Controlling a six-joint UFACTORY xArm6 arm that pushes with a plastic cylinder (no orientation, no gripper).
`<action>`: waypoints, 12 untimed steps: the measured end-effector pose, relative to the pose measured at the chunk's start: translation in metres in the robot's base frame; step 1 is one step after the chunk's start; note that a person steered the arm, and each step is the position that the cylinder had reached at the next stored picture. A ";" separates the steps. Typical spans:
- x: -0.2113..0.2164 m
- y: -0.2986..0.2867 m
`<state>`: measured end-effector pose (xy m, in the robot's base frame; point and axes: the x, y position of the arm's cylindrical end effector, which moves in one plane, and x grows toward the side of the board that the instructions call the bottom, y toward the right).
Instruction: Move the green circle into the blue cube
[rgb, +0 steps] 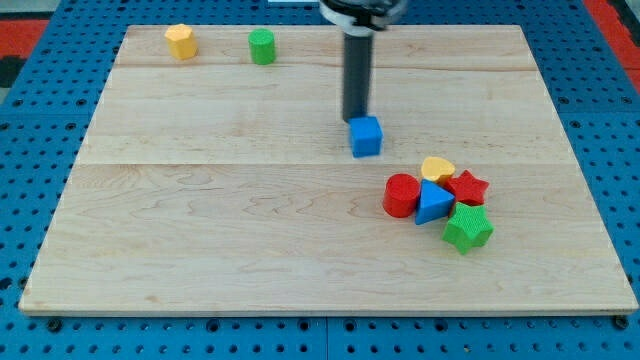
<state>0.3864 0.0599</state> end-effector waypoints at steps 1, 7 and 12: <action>0.033 0.042; -0.193 -0.133; -0.172 -0.211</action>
<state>0.2145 -0.1507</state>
